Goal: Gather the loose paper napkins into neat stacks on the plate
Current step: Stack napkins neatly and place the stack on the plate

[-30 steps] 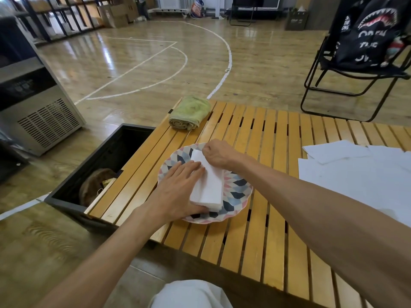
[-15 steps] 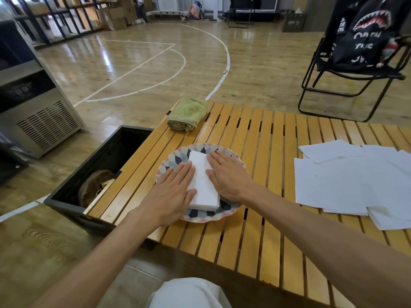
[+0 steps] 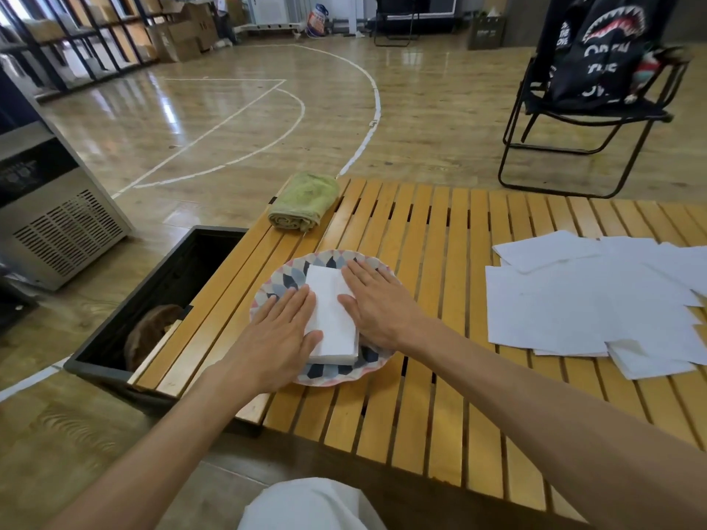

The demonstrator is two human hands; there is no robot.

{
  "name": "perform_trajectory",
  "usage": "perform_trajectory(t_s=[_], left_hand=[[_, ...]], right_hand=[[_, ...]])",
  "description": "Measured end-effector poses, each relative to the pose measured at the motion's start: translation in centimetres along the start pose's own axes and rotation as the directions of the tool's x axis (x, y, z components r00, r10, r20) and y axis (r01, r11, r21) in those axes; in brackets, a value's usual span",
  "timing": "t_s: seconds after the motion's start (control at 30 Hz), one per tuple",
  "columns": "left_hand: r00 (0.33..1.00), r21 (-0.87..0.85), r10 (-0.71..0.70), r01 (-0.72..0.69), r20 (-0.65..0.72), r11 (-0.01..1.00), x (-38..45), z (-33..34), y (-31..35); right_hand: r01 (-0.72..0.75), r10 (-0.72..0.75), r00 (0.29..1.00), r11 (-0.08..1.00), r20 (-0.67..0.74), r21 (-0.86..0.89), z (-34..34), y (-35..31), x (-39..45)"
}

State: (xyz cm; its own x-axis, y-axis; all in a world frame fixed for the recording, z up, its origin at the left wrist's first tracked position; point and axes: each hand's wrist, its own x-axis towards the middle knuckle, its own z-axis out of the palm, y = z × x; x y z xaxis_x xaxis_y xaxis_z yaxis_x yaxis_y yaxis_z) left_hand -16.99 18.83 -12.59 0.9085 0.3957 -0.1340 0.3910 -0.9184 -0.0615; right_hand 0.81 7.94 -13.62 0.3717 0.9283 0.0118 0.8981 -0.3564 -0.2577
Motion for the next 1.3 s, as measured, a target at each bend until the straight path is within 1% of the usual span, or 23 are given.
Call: perform_trajectory(t_s=[0.07, 0.13, 0.27, 0.37, 0.47, 0.6, 0.67, 0.7, 0.73, 0.8, 0.87, 0.97, 1.03, 1.17, 1.23, 1.3], left_hand=[[0.997, -0.001, -0.016, 0.016, -0.076, 1.0, 0.3, -0.7, 1.0], [0.99, -0.029, -0.007, 0.003, -0.138, 1.0, 0.8, -1.6, 2.9], [0.968, -0.151, 0.114, -0.15, -0.223, 0.977, 2.4, -3.9, 8.3], [0.955, -0.227, 0.157, -0.216, -0.253, 0.95, 4.1, -5.1, 13.2], [0.959, -0.261, 0.191, -0.244, -0.211, 0.934, 5.9, -5.4, 18.7], [0.957, -0.26, 0.241, -0.277, -0.161, 0.925, 8.1, -4.9, 24.9], [0.96, -0.274, 0.247, -0.275, -0.136, 0.922, 9.0, -4.5, 27.2], [0.962, -0.261, 0.247, -0.271, -0.118, 0.927, 9.3, -4.1, 28.1], [0.965, -0.24, 0.245, -0.262, -0.098, 0.935, 9.5, -3.7, 28.8], [0.972, -0.213, 0.223, -0.234, -0.072, 0.949, 9.8, -2.6, 29.5], [0.978, -0.221, 0.19, -0.203, -0.083, 0.954, 9.8, -1.5, 29.6], [0.98, -0.252, 0.157, -0.183, -0.122, 0.95, 9.7, -0.5, 29.4], [0.981, -0.265, 0.148, -0.178, -0.129, 0.948, 9.9, -0.2, 29.4], [0.985, -0.278, 0.135, -0.16, -0.105, 0.947, 9.9, -0.3, 29.3], [0.988, -0.295, 0.129, -0.149, -0.087, 0.944, 9.8, -0.6, 29.3], [0.988, -0.34, 0.124, -0.15, -0.097, 0.928, 9.4, -1.1, 29.4]], right_hand=[[0.002, -0.001, 0.998, 1.0, -0.06, 0.023, -1.1, 0.5, -1.5], [-0.013, 0.018, 0.996, 0.998, -0.083, 0.063, -2.3, 1.6, -3.6], [-0.106, 0.118, 0.989, 0.987, -0.092, 0.121, -5.0, 5.4, -9.1], [-0.231, 0.249, 0.962, 0.962, -0.116, 0.147, -6.4, 9.3, -13.7], [-0.385, 0.406, 0.904, 0.909, -0.132, 0.159, -7.2, 13.6, -18.1], [-0.585, 0.609, 0.778, 0.792, -0.152, 0.178, -8.1, 18.2, -22.6], [-0.643, 0.671, 0.728, 0.74, -0.143, 0.199, -8.4, 19.7, -23.9], [-0.657, 0.686, 0.713, 0.725, -0.142, 0.207, -8.4, 20.1, -24.4], [-0.662, 0.689, 0.71, 0.723, -0.144, 0.197, -8.3, 20.4, -24.8], [-0.657, 0.667, 0.727, 0.744, -0.159, 0.117, -7.8, 20.7, -25.0], [-0.652, 0.645, 0.741, 0.758, -0.187, 0.027, -7.3, 20.9, -24.6], [-0.647, 0.628, 0.738, 0.762, -0.247, 0.001, -7.0, 21.5, -23.5], [-0.647, 0.626, 0.719, 0.762, -0.301, 0.038, -7.1, 21.9, -23.0], [-0.611, 0.622, 0.657, 0.77, -0.425, 0.183, -8.9, 21.5, -23.1], [-0.562, 0.594, 0.633, 0.794, -0.497, 0.233, -10.5, 20.6, -23.6], [-0.472, 0.574, 0.608, 0.817, -0.548, 0.332, -12.3, 19.5, -24.5]])
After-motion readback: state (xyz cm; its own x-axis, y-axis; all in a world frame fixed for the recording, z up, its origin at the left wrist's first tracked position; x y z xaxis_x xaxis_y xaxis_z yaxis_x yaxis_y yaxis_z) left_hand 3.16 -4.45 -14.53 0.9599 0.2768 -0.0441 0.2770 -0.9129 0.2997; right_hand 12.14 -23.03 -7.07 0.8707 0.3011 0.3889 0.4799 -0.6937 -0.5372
